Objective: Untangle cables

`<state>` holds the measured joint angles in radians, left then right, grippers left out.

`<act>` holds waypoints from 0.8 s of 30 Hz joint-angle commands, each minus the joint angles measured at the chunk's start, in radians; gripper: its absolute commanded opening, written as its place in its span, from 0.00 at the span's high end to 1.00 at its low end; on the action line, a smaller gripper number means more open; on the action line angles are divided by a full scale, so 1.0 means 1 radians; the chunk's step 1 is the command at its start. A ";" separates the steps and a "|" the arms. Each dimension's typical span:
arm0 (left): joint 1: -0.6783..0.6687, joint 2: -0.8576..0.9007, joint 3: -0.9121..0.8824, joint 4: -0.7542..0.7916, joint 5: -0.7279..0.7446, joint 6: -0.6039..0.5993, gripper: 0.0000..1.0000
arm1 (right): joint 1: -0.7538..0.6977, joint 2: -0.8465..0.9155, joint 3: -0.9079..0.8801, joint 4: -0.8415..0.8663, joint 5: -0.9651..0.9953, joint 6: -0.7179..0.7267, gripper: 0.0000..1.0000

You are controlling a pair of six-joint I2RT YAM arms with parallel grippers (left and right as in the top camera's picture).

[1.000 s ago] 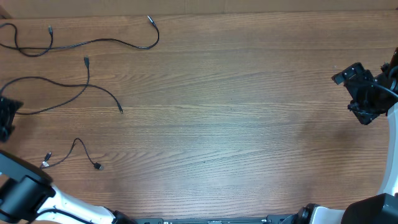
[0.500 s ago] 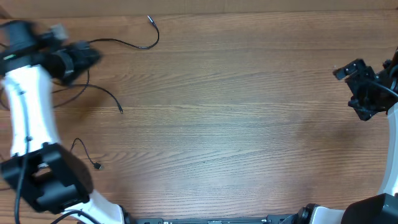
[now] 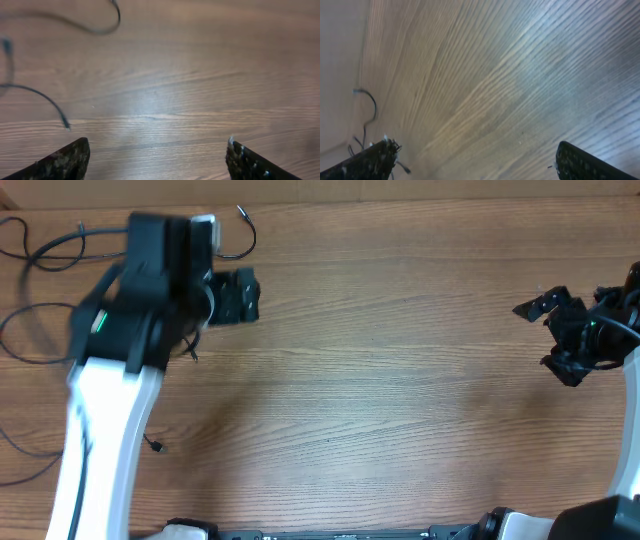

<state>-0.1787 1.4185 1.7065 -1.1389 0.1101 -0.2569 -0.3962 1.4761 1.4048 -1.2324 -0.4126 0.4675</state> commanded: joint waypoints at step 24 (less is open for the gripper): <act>-0.024 -0.217 0.006 -0.218 -0.116 -0.017 0.00 | 0.068 -1.084 -0.185 -0.009 0.166 -0.109 0.00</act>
<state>-0.2016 1.1774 1.7084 -1.3605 0.0025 -0.2668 -0.3328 0.3927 1.2366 -1.2430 -0.2802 0.3656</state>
